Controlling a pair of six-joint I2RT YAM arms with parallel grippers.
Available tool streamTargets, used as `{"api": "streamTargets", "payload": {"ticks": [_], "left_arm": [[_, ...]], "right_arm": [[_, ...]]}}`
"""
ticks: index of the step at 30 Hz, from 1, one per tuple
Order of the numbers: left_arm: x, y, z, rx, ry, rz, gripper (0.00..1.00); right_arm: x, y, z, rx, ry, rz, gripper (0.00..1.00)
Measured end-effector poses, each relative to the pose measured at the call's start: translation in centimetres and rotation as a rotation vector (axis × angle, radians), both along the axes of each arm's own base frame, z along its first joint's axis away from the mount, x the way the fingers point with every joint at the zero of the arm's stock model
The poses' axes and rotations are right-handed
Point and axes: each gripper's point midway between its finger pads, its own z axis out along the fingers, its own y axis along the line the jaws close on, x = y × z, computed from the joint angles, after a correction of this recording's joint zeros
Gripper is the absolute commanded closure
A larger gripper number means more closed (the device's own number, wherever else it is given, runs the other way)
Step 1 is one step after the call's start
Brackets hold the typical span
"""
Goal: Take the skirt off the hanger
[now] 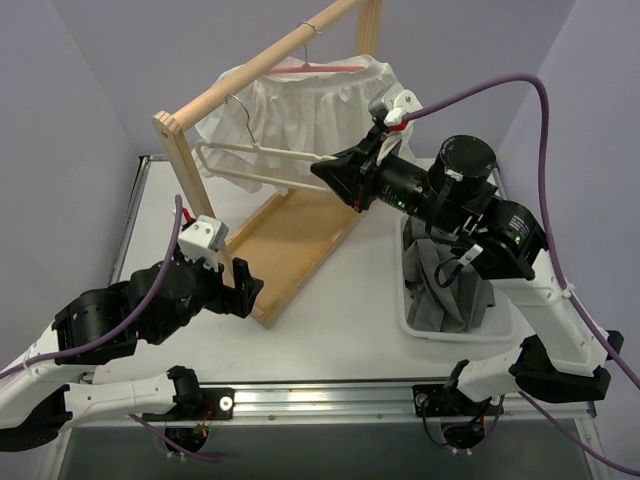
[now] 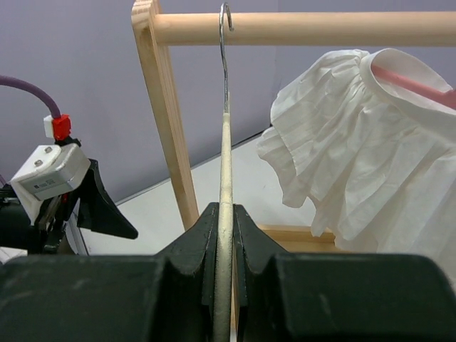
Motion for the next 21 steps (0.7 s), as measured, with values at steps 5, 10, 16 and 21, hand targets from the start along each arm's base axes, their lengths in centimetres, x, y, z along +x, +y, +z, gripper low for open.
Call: {"api": "streamTargets", "payload": {"ticks": [5, 10, 16, 21], "left_arm": [[0.1, -0.4, -0.1, 0.002, 0.003, -0.004, 0.06], [0.0, -0.6, -0.1, -0.005, 0.006, -0.012, 0.06], [-0.2, -0.5, 0.0, -0.022, 0.009, -0.011, 0.06], [-0.3, -0.2, -0.5, -0.025, 0.014, -0.008, 0.06]], "right_arm": [[-0.2, 0.0, 1.5, 0.012, -0.034, 0.001, 1.00], [0.5, 1.1, 2.2, 0.018, -0.050, 0.002, 1.00], [2.4, 4.0, -0.1, -0.026, -0.023, 0.016, 1.00], [2.6, 5.6, -1.6, -0.056, -0.001, 0.039, 1.00]]}}
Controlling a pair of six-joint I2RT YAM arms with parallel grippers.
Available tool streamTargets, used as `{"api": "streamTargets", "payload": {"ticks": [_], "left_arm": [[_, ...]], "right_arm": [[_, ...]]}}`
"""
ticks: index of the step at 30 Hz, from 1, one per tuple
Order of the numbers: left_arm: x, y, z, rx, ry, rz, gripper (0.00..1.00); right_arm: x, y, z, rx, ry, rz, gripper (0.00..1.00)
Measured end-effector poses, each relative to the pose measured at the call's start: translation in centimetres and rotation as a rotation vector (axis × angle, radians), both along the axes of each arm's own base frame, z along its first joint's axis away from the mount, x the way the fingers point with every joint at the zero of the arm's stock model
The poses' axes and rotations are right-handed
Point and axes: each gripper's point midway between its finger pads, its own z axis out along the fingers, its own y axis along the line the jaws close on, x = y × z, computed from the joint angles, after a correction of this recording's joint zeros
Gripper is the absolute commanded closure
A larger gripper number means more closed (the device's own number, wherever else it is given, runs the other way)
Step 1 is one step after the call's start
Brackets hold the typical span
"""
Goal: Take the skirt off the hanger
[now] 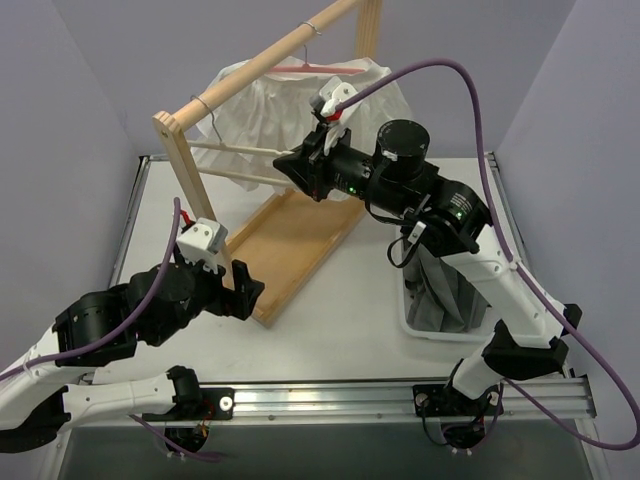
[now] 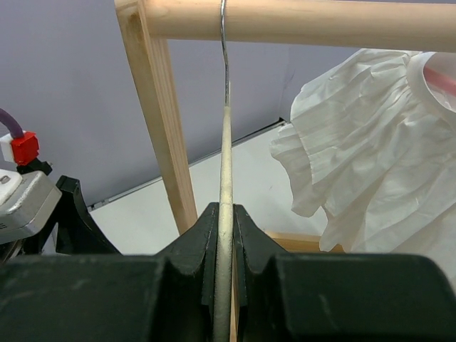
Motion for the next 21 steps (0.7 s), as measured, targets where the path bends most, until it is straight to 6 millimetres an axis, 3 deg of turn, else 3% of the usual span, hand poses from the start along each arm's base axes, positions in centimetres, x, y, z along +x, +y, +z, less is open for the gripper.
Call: {"api": "streamTargets", "payload": {"ticks": [4, 6, 7, 9, 11, 17, 19, 21], "left_arm": [[0.0, -0.1, -0.2, 0.003, 0.002, 0.000, 0.06], [0.1, -0.2, -0.2, 0.003, 0.001, 0.000, 0.06], [0.1, -0.3, -0.2, 0.002, 0.001, 0.000, 0.06], [0.2, -0.5, -0.3, 0.000, 0.001, -0.003, 0.06], [0.2, -0.7, -0.4, 0.002, 0.003, -0.004, 0.06], [0.4, -2.1, -1.0, 0.014, 0.016, -0.022, 0.06], [0.5, -2.7, -1.2, 0.012, 0.020, -0.032, 0.06], [0.5, -3.4, -1.7, 0.014, 0.028, -0.048, 0.06]], "right_arm": [[-0.5, 0.3, 0.1, 0.004, -0.002, 0.016, 1.00], [-0.7, 0.3, 0.1, 0.008, 0.004, 0.018, 0.59], [-0.8, 0.2, 0.1, 0.010, 0.008, 0.014, 0.27], [-0.5, -0.3, 0.0, 0.007, 0.011, -0.018, 0.10], [0.0, -1.1, -0.1, 0.007, 0.014, -0.071, 0.01], [3.0, -4.0, 0.3, 0.023, 0.007, -0.273, 0.00], [5.0, -5.7, 0.6, 0.043, 0.010, -0.349, 0.00], [8.5, -9.0, 0.9, 0.068, 0.018, -0.451, 0.01]]}}
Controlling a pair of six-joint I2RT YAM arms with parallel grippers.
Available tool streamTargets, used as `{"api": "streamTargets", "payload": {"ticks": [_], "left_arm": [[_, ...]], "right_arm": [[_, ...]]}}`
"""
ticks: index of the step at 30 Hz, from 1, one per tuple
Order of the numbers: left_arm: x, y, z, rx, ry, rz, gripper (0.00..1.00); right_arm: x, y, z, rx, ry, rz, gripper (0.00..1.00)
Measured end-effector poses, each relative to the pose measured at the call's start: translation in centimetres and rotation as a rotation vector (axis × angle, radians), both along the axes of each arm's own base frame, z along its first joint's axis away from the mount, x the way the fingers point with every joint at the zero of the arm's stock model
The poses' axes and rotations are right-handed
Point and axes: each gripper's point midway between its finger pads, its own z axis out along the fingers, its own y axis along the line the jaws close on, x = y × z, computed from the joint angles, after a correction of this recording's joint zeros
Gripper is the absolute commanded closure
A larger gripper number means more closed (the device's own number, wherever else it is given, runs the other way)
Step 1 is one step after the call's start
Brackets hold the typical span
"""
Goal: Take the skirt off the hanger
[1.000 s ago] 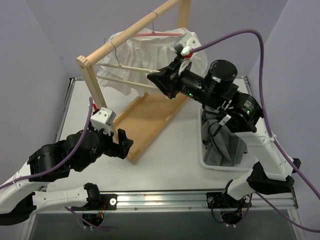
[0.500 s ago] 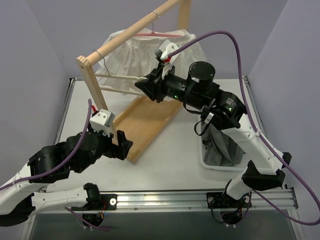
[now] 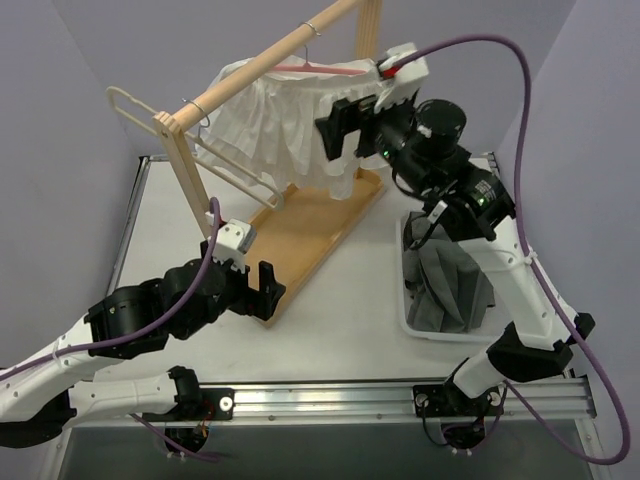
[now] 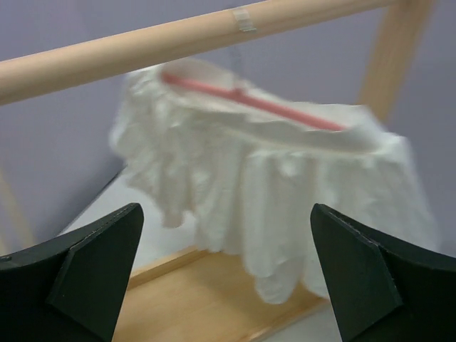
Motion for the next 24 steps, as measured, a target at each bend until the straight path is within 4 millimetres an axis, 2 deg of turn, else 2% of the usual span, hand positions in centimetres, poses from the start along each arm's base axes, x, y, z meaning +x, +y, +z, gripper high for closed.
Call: {"api": "streamTargets", "payload": {"ticks": [4, 6, 8, 12, 20, 24], "left_arm": [[-0.2, -1.1, -1.0, 0.003, 0.016, -0.031, 0.06], [-0.2, -1.6, -1.6, 0.008, 0.025, -0.048, 0.06], [-0.3, -2.0, -2.2, 0.022, 0.034, -0.061, 0.06], [-0.5, -2.6, -3.4, 0.040, 0.040, -0.092, 0.06], [-0.9, -3.2, -4.6, 0.066, 0.050, -0.144, 0.06], [-1.2, -3.7, -5.7, 0.072, 0.067, -0.167, 0.06]], "right_arm": [[7.5, -7.6, -0.1, 0.011, -0.011, -0.234, 0.01], [9.5, -9.1, -0.8, -0.015, -0.014, -0.269, 0.00], [11.0, -9.3, -1.8, -0.055, -0.027, -0.258, 0.00], [12.4, -8.6, -3.8, -0.139, -0.056, -0.162, 0.00], [14.3, -9.1, -3.4, -0.232, -0.194, -0.022, 0.00], [16.0, -8.9, -3.1, -0.249, -0.234, 0.052, 0.00]]}}
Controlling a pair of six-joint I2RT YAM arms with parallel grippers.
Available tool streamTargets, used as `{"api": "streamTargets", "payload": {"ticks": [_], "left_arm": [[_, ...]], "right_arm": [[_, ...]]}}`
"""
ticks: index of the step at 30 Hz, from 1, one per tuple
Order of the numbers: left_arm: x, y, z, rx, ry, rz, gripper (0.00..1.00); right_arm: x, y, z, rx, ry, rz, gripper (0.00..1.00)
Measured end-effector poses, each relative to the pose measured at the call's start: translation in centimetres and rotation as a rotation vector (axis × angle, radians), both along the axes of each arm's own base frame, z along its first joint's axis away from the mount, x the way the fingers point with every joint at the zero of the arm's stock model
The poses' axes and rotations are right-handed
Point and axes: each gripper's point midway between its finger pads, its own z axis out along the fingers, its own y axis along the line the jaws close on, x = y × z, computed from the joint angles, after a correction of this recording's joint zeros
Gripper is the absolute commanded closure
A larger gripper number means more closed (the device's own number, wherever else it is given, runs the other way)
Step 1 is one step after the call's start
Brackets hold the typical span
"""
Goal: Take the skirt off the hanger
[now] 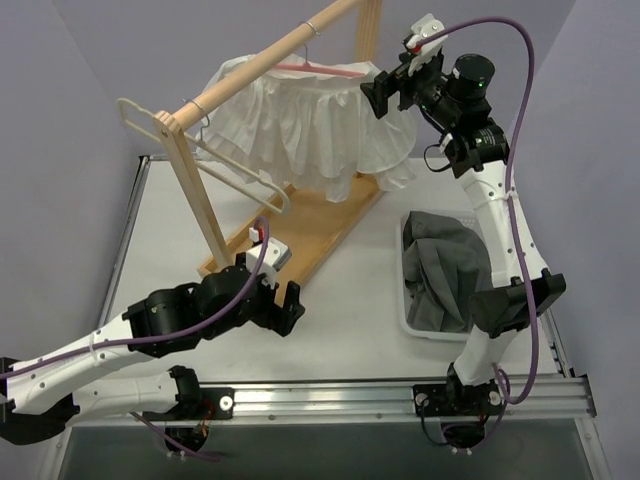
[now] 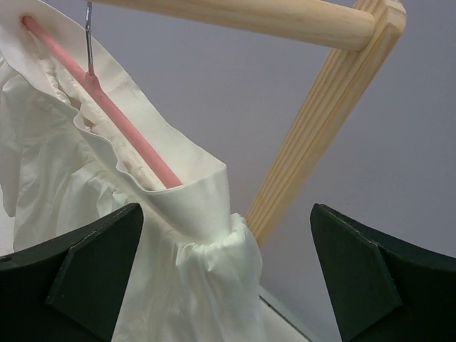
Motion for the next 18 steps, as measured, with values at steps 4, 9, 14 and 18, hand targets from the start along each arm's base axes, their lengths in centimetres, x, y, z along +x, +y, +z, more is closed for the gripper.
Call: {"api": "streamTargets", "payload": {"ticks": [4, 9, 14, 18], "left_arm": [[-0.1, -0.3, -0.6, 0.005, 0.010, -0.015, 0.06], [0.1, -0.4, -0.4, -0.008, 0.016, -0.016, 0.06], [0.2, -0.3, -0.4, -0.011, 0.021, -0.012, 0.06], [0.4, -0.3, -0.5, -0.020, 0.028, -0.010, 0.06]], "right_arm": [[1.6, 0.7, -0.8, -0.016, 0.007, 0.080, 0.00], [2.9, 1.9, -3.7, -0.033, 0.061, 0.159, 0.03], [2.8, 3.2, -5.6, -0.034, 0.116, 0.241, 0.22], [2.0, 4.1, -5.6, -0.010, 0.122, 0.304, 0.42]]}}
